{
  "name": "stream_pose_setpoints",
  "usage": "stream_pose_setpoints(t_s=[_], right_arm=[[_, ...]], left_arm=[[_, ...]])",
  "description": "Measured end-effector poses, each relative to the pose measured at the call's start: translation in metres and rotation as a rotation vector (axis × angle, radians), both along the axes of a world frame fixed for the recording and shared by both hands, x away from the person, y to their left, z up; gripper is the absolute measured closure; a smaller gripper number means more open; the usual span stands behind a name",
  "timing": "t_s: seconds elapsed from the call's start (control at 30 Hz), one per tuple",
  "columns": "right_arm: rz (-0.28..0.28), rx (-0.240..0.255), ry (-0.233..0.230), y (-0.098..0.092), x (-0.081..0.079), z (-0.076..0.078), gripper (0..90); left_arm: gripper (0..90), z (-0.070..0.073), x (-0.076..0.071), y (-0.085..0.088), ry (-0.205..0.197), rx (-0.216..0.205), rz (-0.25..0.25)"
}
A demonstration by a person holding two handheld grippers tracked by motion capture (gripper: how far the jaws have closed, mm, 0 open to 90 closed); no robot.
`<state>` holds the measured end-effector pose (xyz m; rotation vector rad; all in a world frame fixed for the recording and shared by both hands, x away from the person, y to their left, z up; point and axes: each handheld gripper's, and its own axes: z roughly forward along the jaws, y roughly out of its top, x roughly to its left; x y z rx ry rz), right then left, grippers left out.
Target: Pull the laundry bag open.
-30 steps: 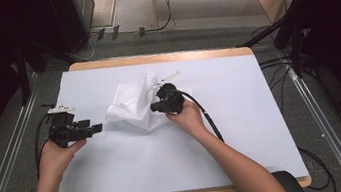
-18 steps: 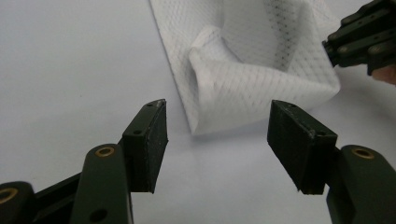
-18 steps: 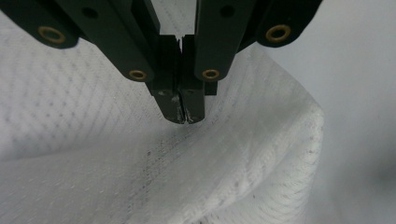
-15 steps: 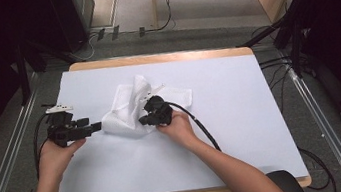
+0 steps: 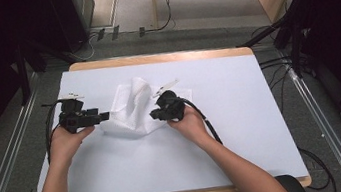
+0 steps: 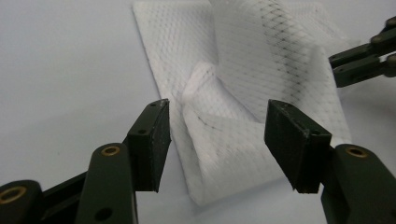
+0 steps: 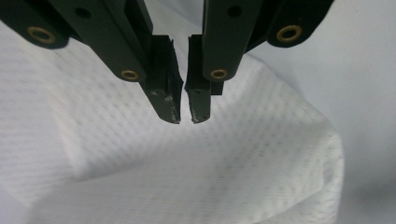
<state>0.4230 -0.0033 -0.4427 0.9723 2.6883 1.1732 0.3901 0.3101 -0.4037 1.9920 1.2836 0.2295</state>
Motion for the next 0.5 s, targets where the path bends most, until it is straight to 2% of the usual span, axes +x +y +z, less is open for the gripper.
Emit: stream_pose_setpoints(t_s=[0.03, 0.27, 0.33, 0.4, 0.43, 0.5], right_arm=[[-0.028, 0.005, 0.001, -0.012, 0.004, 0.001, 82.0], [-0.093, 0.006, -0.013, -0.035, 0.013, 0.001, 74.2], [-0.117, -0.004, -0.011, -0.042, 0.015, -0.001, 70.8], [-0.137, -0.015, -0.003, -0.047, 0.017, -0.003, 67.2], [-0.153, -0.03, -0.015, -0.052, 0.019, -0.007, 64.4], [-0.164, -0.032, -0.012, -0.055, 0.02, -0.008, 63.9]], left_arm=[[42.9, -0.002, 0.004, 0.0, 0.012, 0.003, -0.001], [44.1, -0.016, 0.016, -0.002, 0.05, 0.006, 0.002], [44.7, -0.021, 0.019, -0.002, 0.067, -0.003, 0.0], [45.3, -0.025, 0.022, -0.003, 0.077, 0.009, 0.0], [45.8, -0.027, 0.023, -0.004, 0.084, 0.013, -0.002], [46.1, -0.03, 0.025, -0.006, 0.096, 0.024, -0.006]])
